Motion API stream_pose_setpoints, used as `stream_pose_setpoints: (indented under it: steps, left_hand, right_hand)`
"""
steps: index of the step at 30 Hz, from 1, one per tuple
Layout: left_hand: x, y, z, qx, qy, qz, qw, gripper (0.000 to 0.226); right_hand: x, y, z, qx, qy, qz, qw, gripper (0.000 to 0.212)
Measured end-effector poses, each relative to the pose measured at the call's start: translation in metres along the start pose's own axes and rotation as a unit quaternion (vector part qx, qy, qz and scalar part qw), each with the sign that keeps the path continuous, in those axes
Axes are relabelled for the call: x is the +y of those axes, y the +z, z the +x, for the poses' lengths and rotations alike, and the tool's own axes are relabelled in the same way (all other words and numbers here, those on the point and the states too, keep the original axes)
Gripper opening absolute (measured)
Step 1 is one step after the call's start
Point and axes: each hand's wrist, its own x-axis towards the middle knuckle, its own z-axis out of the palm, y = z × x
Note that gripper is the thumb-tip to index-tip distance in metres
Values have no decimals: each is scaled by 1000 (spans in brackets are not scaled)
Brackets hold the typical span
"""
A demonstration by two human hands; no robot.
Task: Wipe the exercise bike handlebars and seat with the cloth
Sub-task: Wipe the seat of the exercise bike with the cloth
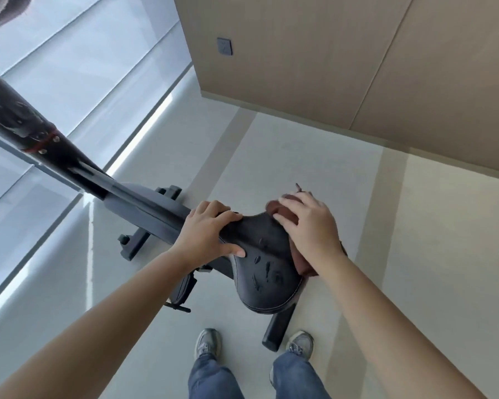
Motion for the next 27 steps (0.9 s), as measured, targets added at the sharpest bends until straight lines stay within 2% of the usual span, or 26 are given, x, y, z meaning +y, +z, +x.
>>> stream_pose_setpoints:
  steps: [2,4,8,10,13,15,17,19,23,25,27]
  left_hand:
    - [0,0,0,-4,-7,-9,1000,74]
    - [0,0,2,-13,-11,-10,1000,75]
    - [2,-1,4,-17,-19,-14,1000,73]
    - [3,-2,5,-19,-25,-13,999,73]
    - [6,-3,7,-29,-36,-8,999,73]
    - [7,-3,6,-27,-46,-7,999,72]
    - [9,-4,5,-27,-54,-14,998,71]
    - [11,-5,5,-33,-59,-13,998,71]
    - [13,-7,5,-43,-69,-4,997,71]
    - [14,-6,6,-44,-71,-2,996,72]
    - [14,-7,8,-50,-73,3,996,71]
  right_hand:
    - [6,-4,15,-21,44,65,997,32]
    - [10,-7,6,-24,40,86,995,32]
    - [18,-2,-39,47,34,182,982,34]
    - [25,-2,-37,49,19,218,974,33]
    - [34,-13,-2,-58,38,279,958,29]
    - [41,-21,24,-164,68,313,933,26]
    - [48,-24,36,-218,100,357,903,24]
    - [52,-22,30,-197,106,402,888,25]
    - [65,-12,-9,-93,96,432,892,29]
    - [68,-17,0,-118,68,417,898,29]
    - [64,-26,29,-222,34,361,905,27]
